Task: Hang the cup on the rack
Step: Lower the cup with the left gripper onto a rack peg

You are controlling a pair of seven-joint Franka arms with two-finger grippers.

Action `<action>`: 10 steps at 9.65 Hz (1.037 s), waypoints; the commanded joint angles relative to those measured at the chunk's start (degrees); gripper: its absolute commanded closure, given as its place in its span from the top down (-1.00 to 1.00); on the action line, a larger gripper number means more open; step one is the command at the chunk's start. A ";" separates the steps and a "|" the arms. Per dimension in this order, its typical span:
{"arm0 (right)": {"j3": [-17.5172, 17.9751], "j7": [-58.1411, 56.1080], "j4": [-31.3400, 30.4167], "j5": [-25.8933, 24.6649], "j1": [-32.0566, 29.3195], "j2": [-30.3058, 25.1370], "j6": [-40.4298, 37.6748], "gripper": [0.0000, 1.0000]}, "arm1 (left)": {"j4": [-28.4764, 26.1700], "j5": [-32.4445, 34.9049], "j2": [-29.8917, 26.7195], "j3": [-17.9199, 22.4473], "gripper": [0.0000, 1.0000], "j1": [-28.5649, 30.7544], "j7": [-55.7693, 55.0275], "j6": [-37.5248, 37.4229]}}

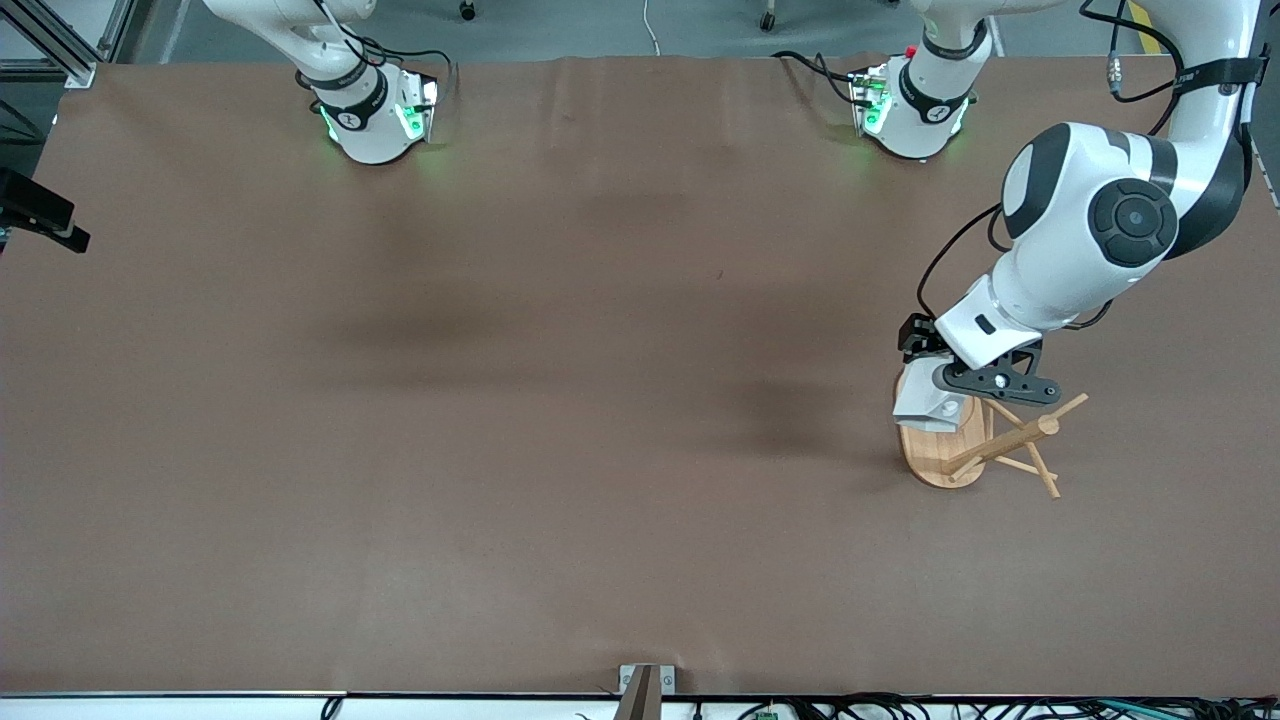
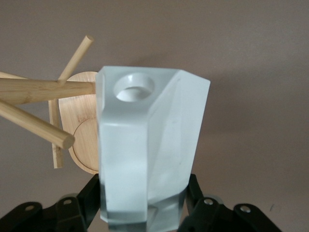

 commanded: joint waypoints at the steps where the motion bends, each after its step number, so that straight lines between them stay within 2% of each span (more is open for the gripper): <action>1: -0.45 1.00 -1.00 0.09 0.53 -0.78 0.58 1.00 | -3.01 -1.04 -0.59 0.24 -0.59 0.17 3.18 1.38; 4: -0.45 1.00 -1.00 0.27 0.53 -0.61 1.54 1.00 | -3.46 -1.04 -0.67 1.64 -0.59 0.87 8.10 1.38; 10: -0.45 1.00 -1.00 0.27 0.36 -0.61 1.46 1.00 | -3.11 -1.04 -0.32 3.32 -0.58 0.96 11.18 1.38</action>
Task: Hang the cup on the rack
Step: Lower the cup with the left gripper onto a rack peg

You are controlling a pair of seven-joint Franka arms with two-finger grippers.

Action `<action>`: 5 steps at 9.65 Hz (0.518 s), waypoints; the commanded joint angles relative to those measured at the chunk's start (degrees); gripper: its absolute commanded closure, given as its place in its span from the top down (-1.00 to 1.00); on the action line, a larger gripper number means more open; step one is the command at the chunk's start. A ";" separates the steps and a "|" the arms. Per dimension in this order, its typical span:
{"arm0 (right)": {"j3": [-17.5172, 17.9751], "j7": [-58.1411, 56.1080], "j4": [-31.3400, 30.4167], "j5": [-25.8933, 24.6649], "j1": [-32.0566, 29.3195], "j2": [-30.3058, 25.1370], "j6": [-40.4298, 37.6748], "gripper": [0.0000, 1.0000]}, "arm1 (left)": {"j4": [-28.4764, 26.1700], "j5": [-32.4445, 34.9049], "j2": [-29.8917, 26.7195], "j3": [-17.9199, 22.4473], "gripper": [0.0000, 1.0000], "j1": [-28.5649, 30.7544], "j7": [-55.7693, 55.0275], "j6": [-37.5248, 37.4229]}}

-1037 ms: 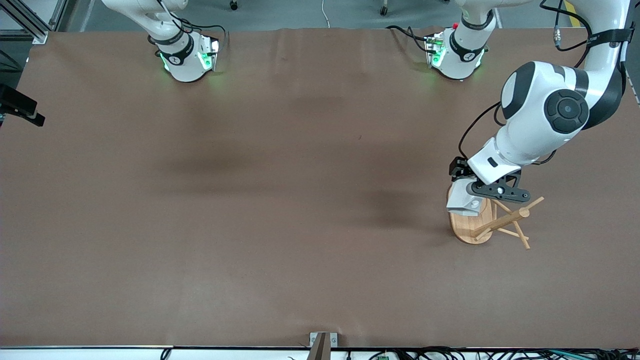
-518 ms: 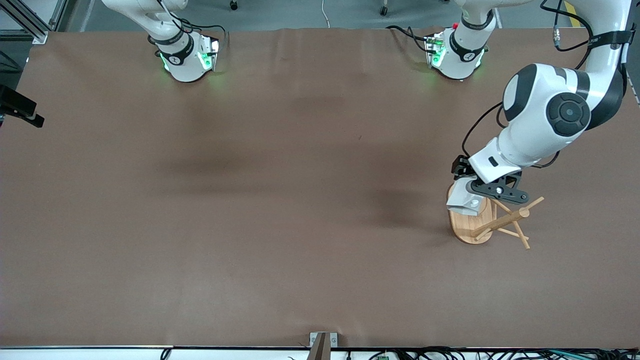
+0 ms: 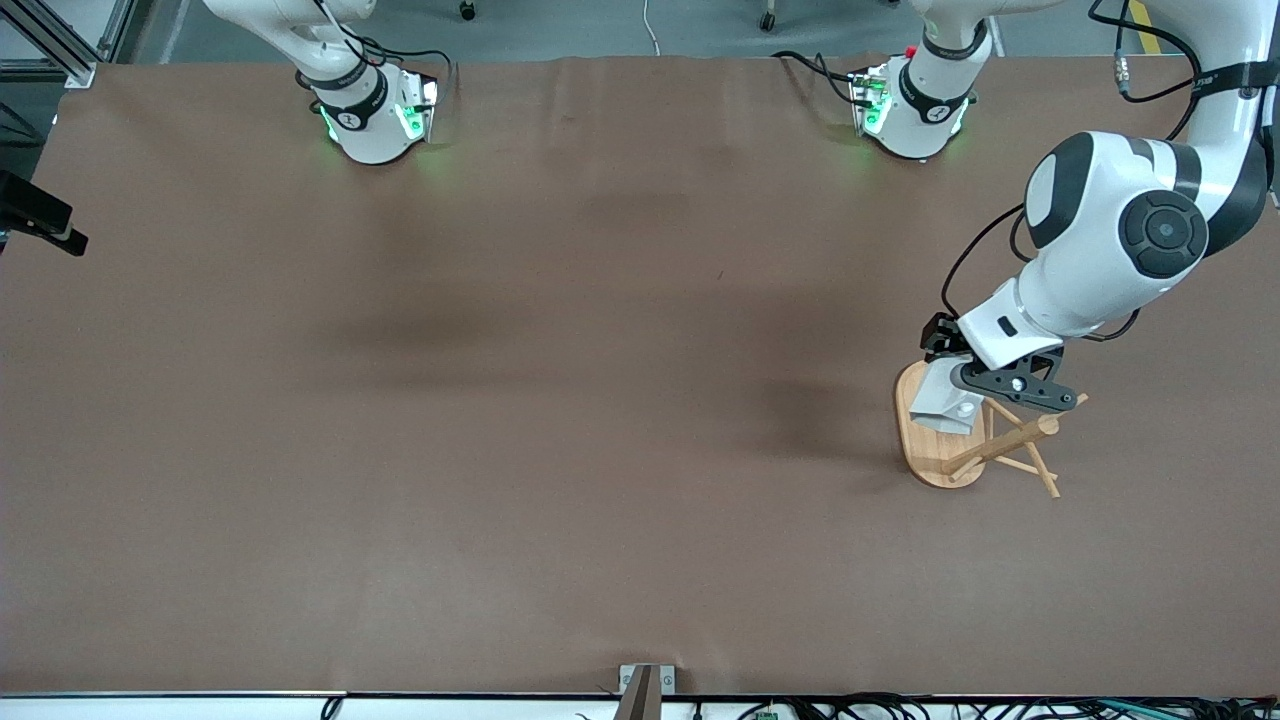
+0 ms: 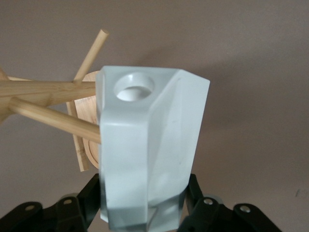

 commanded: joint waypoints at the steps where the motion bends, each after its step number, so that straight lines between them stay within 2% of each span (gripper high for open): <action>1: -0.34 0.96 -0.88 0.26 0.35 -0.61 0.75 1.00 | -2.07 -1.04 -0.09 1.57 -0.58 0.26 3.24 1.54; 5: -0.34 0.96 -0.88 0.26 0.17 -0.61 0.66 1.00 | -1.90 -2.35 0.87 3.24 -0.58 0.43 6.14 3.12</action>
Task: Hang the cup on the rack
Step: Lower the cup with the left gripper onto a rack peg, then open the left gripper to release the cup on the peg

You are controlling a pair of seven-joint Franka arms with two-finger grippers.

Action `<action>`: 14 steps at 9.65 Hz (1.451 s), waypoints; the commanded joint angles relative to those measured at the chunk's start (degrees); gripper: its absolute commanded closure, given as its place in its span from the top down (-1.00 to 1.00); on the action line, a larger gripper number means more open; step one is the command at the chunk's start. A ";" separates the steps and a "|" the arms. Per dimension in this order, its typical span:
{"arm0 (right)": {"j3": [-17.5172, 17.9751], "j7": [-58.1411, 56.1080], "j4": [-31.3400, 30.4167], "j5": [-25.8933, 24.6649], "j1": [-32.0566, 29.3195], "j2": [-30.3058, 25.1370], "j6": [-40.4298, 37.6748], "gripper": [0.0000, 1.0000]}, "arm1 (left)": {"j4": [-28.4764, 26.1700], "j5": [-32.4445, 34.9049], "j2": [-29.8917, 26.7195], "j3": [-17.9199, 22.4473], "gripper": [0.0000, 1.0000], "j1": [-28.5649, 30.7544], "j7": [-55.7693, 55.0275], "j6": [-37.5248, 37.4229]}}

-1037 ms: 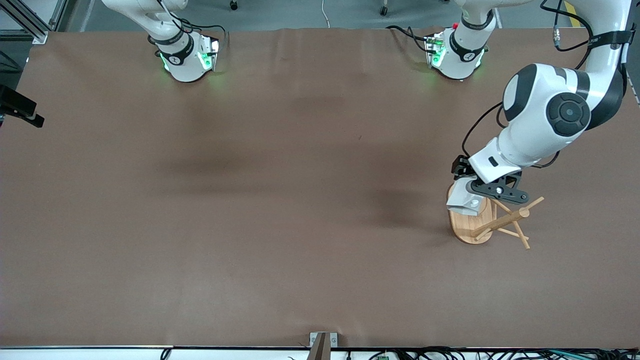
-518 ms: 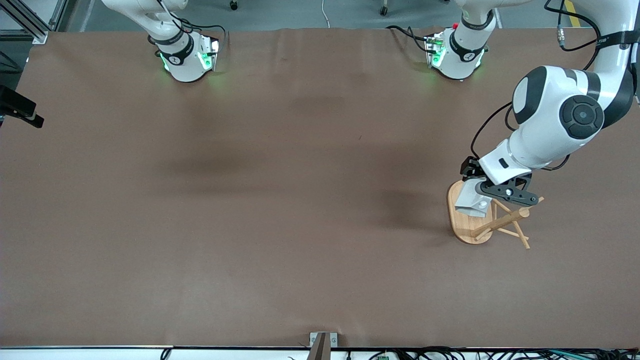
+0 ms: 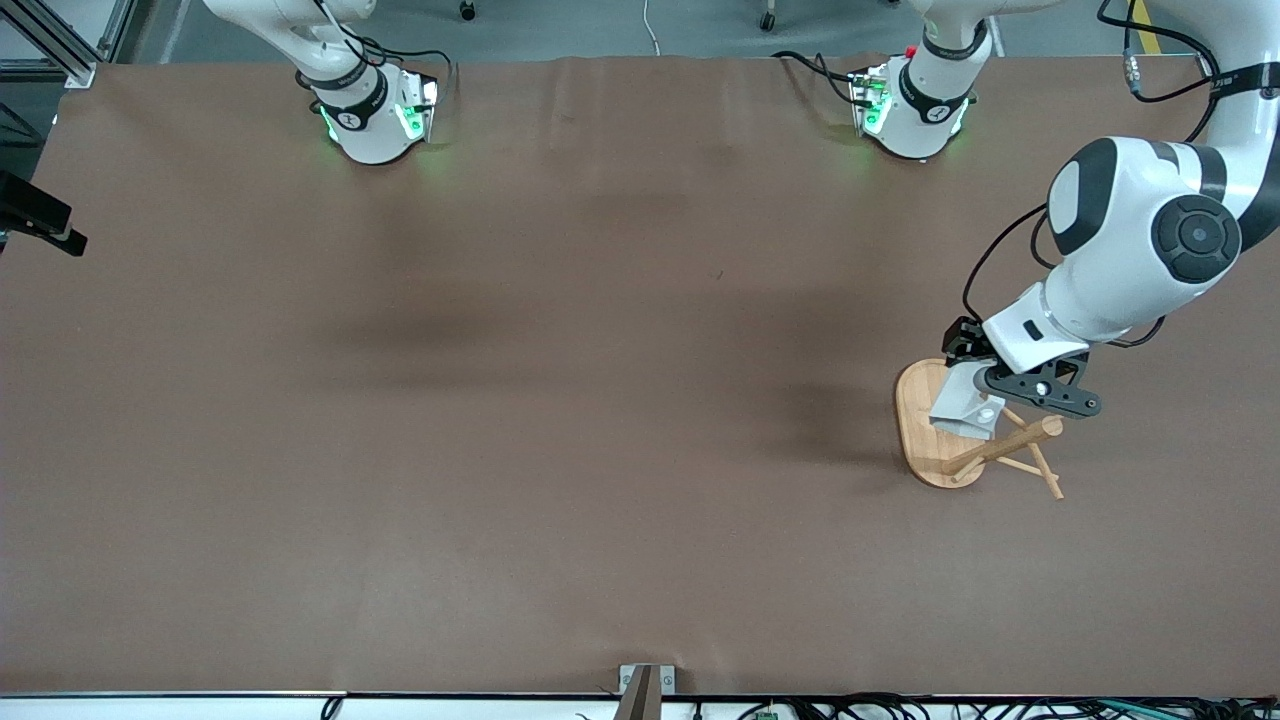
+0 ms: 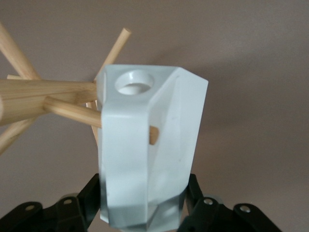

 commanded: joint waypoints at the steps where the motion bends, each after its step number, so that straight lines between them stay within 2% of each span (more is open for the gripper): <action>1: -0.25 0.94 -0.79 0.26 0.17 -0.61 0.70 1.00 | -1.60 -3.57 1.44 1.09 -0.57 0.29 4.10 2.81; 3: -0.25 0.94 -0.87 0.26 0.09 -0.61 0.70 1.00 | -1.34 -4.12 2.32 1.45 -0.54 0.29 4.91 3.87; 4: -0.25 0.94 -0.87 0.26 0.09 -0.61 0.70 1.00 | -1.25 -4.12 2.76 1.45 -0.37 0.29 5.00 4.39; 5: -0.34 0.85 -0.87 0.26 0.09 -0.52 0.70 1.00 | -0.64 -4.12 2.94 1.54 0.61 0.29 5.09 4.40; 6: -0.25 0.94 -0.87 0.26 0.00 -0.52 0.79 1.00 | 0.15 -4.12 2.94 1.54 1.00 0.12 5.09 4.40; 8: -0.25 0.94 -0.79 0.26 0.00 -0.43 0.79 1.00 | 2.60 -4.12 2.06 1.54 1.00 0.11 3.78 2.31; 10: -0.25 0.94 -0.87 0.26 0.00 -0.43 0.79 1.00 | 5.51 -4.03 -0.65 1.54 1.00 -0.06 -2.52 -2.79; 12: -0.25 0.94 -0.87 0.26 0.00 -0.43 0.79 1.00 | 5.69 -3.59 -5.48 1.54 1.00 -0.15 -8.78 -5.87; 14: -0.25 0.94 -0.87 0.26 -0.09 -0.34 0.79 1.00 | 5.78 -3.50 -10.14 2.67 1.00 -0.15 -8.89 -9.30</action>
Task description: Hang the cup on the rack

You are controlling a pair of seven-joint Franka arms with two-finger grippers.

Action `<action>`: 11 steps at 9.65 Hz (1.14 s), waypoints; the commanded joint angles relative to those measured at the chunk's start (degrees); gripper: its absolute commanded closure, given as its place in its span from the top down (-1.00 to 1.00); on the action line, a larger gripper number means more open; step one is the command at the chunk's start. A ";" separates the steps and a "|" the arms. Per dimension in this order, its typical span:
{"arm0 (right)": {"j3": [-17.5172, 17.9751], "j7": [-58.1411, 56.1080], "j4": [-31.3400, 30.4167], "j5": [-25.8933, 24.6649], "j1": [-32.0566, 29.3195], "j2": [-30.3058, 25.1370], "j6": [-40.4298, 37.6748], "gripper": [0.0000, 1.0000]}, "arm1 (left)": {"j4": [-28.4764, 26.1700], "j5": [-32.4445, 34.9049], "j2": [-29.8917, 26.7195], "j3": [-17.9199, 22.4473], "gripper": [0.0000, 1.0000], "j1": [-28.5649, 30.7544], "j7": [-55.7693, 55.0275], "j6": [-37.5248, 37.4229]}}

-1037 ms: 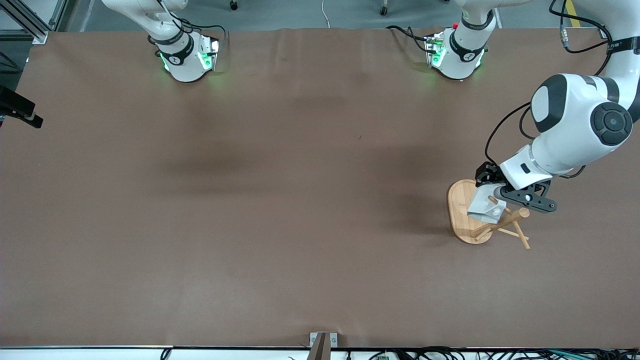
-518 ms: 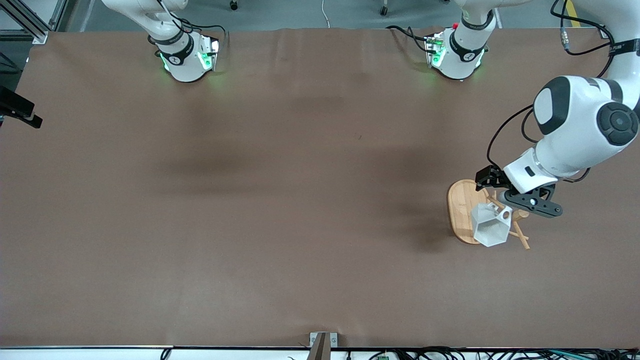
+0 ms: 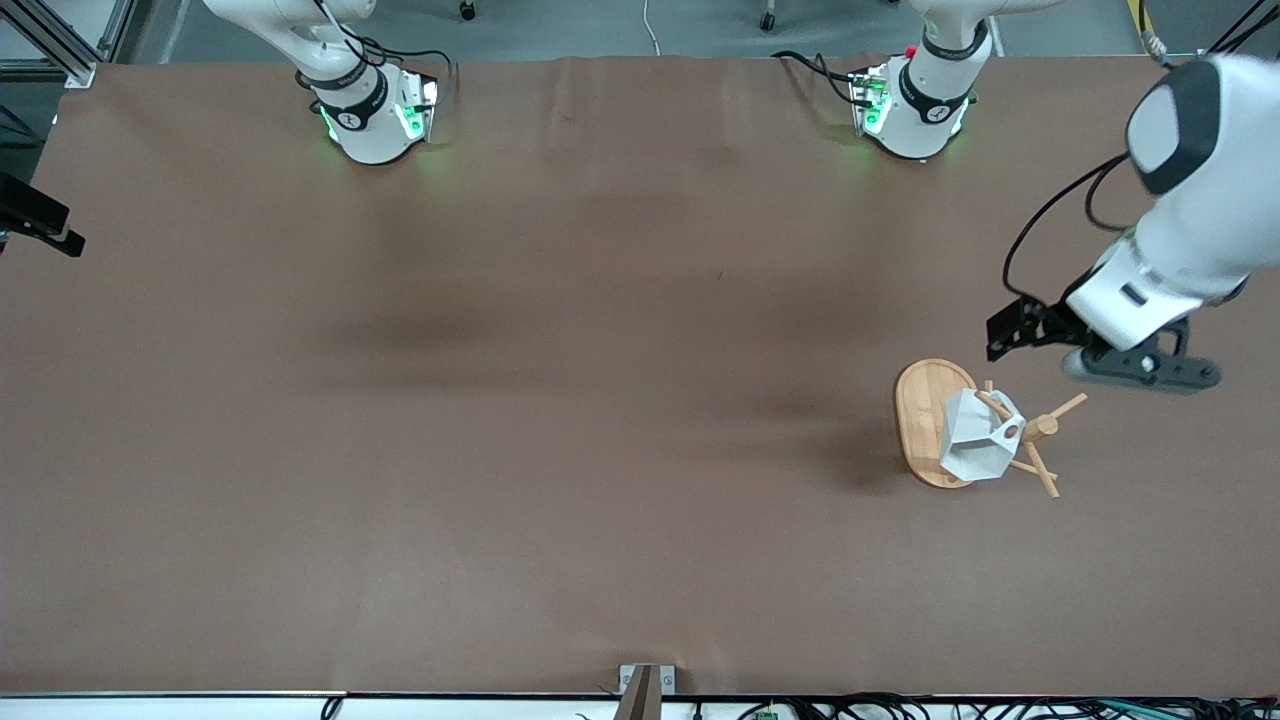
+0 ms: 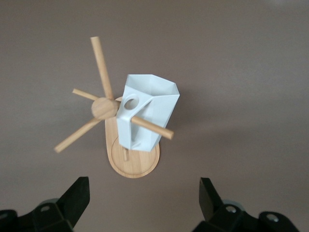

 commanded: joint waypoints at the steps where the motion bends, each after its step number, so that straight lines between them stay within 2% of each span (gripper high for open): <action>1: -0.10 0.83 -0.74 0.26 0.01 -0.35 0.71 1.00 | -1.16 -0.09 -4.07 1.33 1.00 0.09 -0.19 -3.56; 3: -0.01 0.83 -0.74 0.26 -0.08 -0.26 0.89 1.00 | 4.70 5.86 -4.26 1.51 1.00 0.00 -0.28 -11.10; 7: -0.01 0.83 -0.74 0.26 -0.08 -0.18 1.15 1.00 | 8.86 5.19 -4.35 1.50 1.00 -0.44 -2.38 -19.82; 11: -0.01 0.83 -1.00 0.26 -0.08 -0.09 1.59 1.00 | 9.30 2.82 -4.26 1.50 1.00 -0.79 -5.03 -20.28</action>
